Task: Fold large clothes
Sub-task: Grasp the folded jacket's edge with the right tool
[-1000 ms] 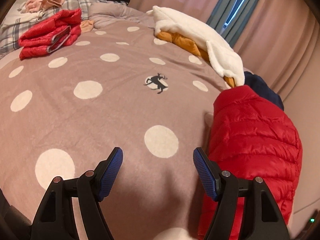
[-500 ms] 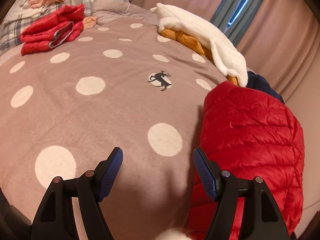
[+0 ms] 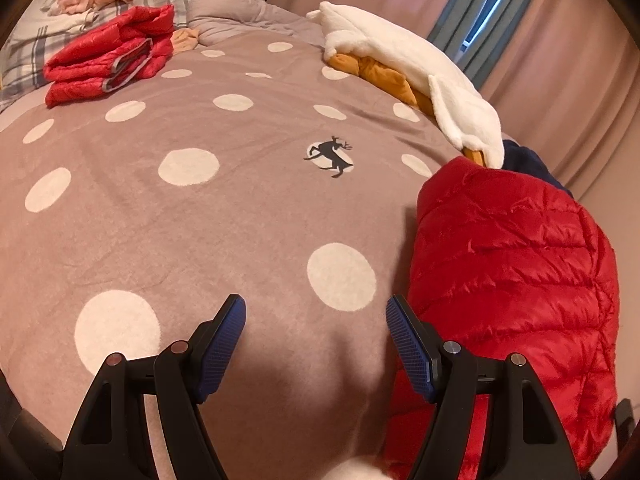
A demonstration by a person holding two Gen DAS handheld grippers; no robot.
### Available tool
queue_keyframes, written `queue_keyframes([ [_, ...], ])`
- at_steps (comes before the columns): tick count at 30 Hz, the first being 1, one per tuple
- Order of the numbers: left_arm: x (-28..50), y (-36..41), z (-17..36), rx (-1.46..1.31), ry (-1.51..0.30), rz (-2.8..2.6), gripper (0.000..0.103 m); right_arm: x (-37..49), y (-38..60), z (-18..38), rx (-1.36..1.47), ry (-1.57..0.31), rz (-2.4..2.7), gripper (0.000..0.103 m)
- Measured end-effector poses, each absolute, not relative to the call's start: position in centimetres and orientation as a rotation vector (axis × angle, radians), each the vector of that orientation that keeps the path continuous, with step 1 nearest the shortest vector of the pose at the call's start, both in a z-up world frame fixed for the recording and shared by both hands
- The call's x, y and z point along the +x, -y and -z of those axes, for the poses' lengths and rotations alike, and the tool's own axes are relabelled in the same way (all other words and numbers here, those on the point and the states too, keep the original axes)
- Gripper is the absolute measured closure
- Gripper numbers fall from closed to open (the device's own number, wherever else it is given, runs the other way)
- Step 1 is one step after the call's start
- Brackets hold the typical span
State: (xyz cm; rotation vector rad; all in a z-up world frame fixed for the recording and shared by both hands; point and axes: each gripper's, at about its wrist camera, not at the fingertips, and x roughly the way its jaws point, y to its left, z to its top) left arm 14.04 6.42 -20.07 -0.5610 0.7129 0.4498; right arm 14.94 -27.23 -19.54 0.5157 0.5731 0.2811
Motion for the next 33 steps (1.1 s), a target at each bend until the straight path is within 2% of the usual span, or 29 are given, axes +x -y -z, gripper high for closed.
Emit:
queue_keyframes([
  [6,14.1,-6.8,20.2,-0.573,-0.716,-0.459,0.032,16.1,23.1,20.8,0.393,-0.650,-0.315,0.000],
  [9,14.1,-6.8,20.2,-0.575,-0.721,-0.462,0.032,16.3,22.1,21.5,0.342,-0.672,-0.294,0.006],
  [11,14.1,-6.9,20.3,-0.578,-0.724,-0.461,0.032,16.7,22.3,22.1,0.320,-0.683,-0.275,0.018],
  [13,14.0,-6.9,20.3,-0.577,-0.724,-0.463,0.032,17.0,22.3,22.3,0.300,-0.676,-0.252,0.037],
  [14,14.0,-6.8,20.2,-0.574,-0.724,-0.464,0.032,16.9,22.5,22.4,0.293,-0.672,-0.248,0.042],
  [16,14.0,-6.8,20.3,-0.570,-0.726,-0.464,0.032,16.9,22.5,22.3,0.275,-0.660,-0.248,0.065],
  [19,14.0,-6.9,20.4,-0.570,-0.733,-0.465,0.032,16.6,22.4,21.9,0.243,-0.635,-0.227,0.077],
  [27,14.0,-6.9,20.5,-0.564,-0.736,-0.466,0.032,16.0,24.3,20.6,0.315,-0.556,-0.163,0.083],
  [33,14.0,-6.8,20.7,-0.556,-0.745,-0.464,0.032,15.5,27.0,19.9,0.357,-0.514,-0.064,0.084],
])
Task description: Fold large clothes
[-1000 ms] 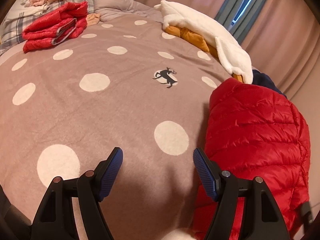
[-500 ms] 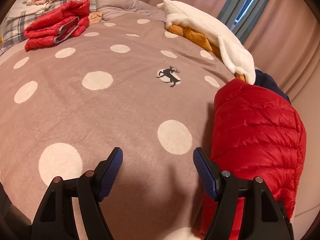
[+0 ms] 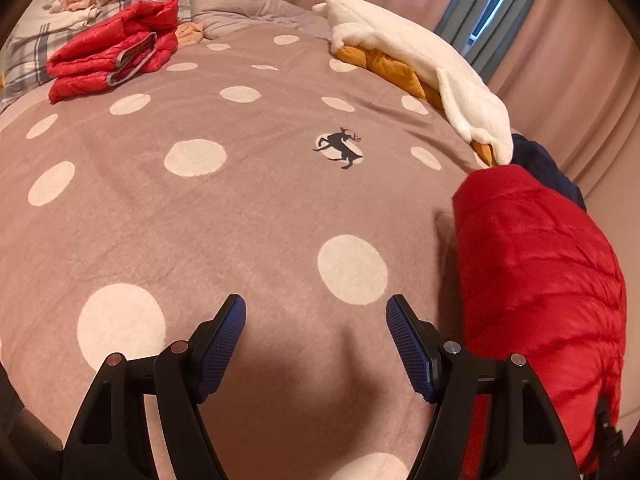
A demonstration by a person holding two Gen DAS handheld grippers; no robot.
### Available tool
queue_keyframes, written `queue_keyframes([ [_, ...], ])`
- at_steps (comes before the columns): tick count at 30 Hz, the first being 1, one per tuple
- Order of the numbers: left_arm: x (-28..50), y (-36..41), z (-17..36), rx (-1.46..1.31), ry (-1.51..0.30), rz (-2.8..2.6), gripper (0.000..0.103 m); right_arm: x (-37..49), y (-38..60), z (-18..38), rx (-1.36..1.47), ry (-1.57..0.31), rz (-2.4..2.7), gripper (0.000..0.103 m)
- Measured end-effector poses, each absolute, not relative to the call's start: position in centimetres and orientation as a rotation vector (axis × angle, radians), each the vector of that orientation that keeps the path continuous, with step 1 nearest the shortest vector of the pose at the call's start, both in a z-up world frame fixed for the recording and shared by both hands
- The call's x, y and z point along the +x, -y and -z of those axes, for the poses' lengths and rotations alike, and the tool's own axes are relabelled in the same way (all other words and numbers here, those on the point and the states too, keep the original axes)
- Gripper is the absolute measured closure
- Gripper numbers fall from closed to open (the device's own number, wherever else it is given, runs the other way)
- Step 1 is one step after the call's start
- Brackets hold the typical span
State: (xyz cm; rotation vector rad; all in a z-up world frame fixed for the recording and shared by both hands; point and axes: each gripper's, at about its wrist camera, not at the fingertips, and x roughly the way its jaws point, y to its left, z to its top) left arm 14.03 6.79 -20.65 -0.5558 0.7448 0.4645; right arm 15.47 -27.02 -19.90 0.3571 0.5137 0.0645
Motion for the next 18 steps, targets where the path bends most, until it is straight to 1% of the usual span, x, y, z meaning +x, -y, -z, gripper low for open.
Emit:
queue_keyframes([
  [3,14.2,-6.6,20.7,-0.546,-0.752,-0.460,0.032,15.8,28.5,20.6,0.368,-0.532,0.005,0.084],
  [6,14.1,-6.3,20.8,-0.535,-0.757,-0.454,0.032,16.6,29.8,21.8,0.377,-0.575,0.079,0.082],
  [9,14.2,-5.9,20.9,-0.516,-0.767,-0.440,0.032,18.0,30.0,23.5,0.309,-0.653,0.168,0.079],
  [12,14.1,-5.2,21.1,-0.495,-0.785,-0.419,0.032,19.5,29.8,24.8,0.258,-0.722,0.160,0.078],
  [18,14.2,-3.9,21.6,-0.459,-0.819,-0.381,0.032,20.0,28.9,25.6,0.197,-0.740,0.184,0.077],
])
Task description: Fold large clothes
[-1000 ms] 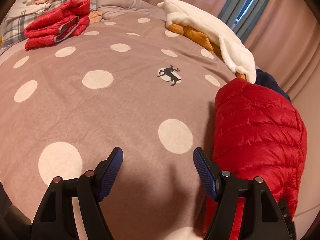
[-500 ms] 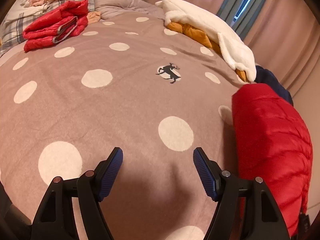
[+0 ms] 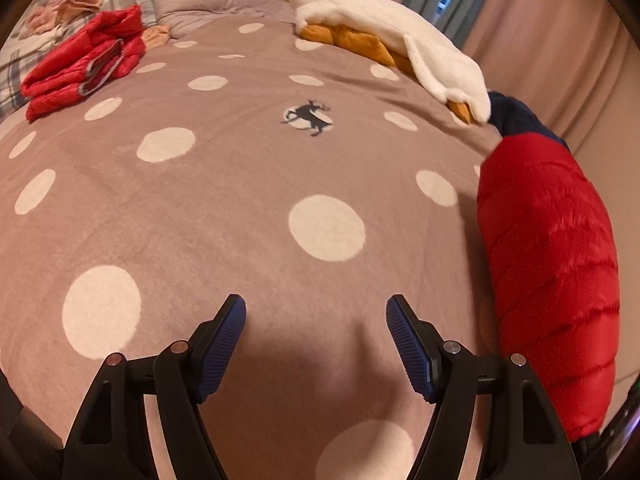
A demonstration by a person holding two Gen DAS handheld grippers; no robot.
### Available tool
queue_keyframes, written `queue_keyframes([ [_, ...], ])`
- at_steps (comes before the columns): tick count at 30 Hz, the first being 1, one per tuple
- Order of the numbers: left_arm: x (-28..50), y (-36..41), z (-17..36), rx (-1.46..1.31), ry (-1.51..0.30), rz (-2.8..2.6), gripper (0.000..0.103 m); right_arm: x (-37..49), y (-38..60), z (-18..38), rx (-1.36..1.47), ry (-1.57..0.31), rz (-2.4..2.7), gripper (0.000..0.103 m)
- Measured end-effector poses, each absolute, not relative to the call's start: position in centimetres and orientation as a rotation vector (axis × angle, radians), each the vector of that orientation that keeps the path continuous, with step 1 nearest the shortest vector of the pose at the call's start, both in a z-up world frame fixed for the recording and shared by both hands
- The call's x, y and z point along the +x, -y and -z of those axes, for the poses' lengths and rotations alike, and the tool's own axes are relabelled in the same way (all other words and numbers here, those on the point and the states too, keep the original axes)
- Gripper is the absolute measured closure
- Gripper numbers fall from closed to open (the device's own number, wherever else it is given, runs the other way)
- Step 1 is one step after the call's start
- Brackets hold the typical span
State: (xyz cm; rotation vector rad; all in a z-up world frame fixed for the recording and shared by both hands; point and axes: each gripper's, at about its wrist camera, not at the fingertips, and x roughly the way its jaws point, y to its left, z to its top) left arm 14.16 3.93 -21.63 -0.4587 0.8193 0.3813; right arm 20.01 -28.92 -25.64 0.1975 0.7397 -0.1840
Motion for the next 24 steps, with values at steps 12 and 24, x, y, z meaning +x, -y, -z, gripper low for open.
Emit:
queue_keyframes([
  [12,14.3,-3.5,22.0,-0.448,-0.843,-0.358,0.032,20.2,30.6,25.8,0.305,-0.742,0.144,0.065],
  [24,16.0,-4.2,20.7,-0.616,-0.780,-0.097,0.031,18.9,37.8,27.5,0.881,-0.717,-0.075,0.000],
])
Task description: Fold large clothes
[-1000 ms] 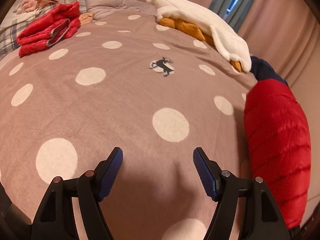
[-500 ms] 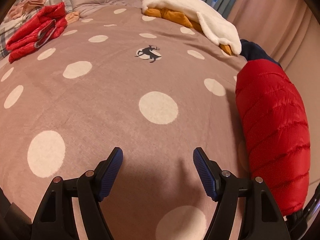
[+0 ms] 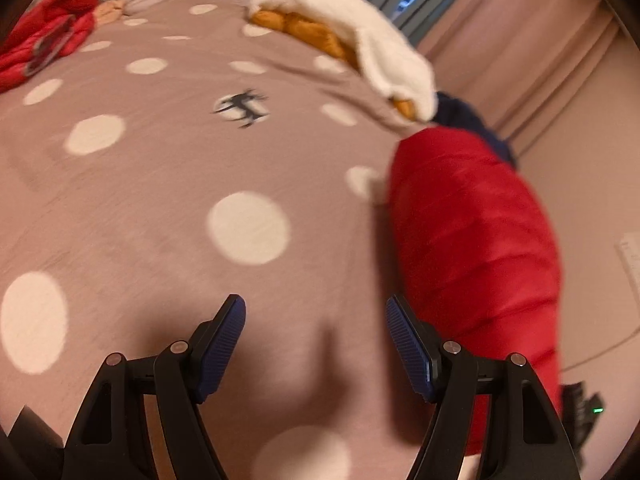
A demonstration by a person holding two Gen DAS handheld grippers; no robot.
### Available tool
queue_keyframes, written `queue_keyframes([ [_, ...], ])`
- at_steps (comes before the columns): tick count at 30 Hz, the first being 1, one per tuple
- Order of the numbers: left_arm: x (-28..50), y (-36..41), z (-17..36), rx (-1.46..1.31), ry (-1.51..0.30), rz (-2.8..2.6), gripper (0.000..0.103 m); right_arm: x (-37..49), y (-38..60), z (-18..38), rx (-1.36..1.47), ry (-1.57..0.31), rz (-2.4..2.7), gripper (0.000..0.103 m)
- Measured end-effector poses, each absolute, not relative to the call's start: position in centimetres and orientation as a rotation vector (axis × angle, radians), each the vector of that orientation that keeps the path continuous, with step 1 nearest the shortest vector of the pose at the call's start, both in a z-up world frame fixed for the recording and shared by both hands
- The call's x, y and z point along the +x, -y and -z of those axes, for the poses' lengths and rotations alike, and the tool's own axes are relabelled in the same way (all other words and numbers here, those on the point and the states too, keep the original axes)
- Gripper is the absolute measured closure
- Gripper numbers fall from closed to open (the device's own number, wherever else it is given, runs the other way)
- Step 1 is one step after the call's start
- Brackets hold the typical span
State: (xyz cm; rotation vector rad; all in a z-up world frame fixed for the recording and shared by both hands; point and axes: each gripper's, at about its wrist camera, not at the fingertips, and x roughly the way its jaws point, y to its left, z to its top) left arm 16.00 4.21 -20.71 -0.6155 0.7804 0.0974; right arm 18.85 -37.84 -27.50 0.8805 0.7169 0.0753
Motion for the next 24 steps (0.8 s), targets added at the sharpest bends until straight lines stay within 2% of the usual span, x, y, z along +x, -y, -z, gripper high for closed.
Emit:
queue_keyframes([
  [3,17.6,-4.3,20.6,-0.722,-0.802,0.061,0.025,19.2,38.2,27.9,0.939,-0.711,-0.129,0.000],
  [8,20.0,-1.9,19.6,-0.726,-0.820,0.270,0.022,20.2,37.1,27.8,0.956,-0.744,-0.163,0.000],
  [10,20.8,-0.9,19.4,-0.742,-0.811,0.348,0.014,20.6,36.7,27.9,0.950,-0.762,-0.175,0.000],
  [11,21.4,-0.3,19.7,-0.758,-0.818,0.373,0.007,20.4,36.5,27.8,0.945,-0.768,-0.177,0.000],
  [16,25.0,0.8,23.1,-0.842,-0.947,0.406,0.001,20.6,36.1,27.9,0.911,-0.790,-0.183,0.000],
  [20,26.4,1.0,27.6,-1.098,-1.004,0.541,0.000,21.1,36.0,28.1,0.901,-0.810,-0.185,0.000],
  [23,26.1,2.5,27.1,-0.939,-0.936,0.486,0.006,21.3,35.1,28.2,0.885,-0.847,-0.215,0.005],
  [24,25.9,3.2,26.5,-0.853,-0.914,0.448,0.007,21.4,34.8,28.4,0.895,-0.859,-0.237,0.014],
])
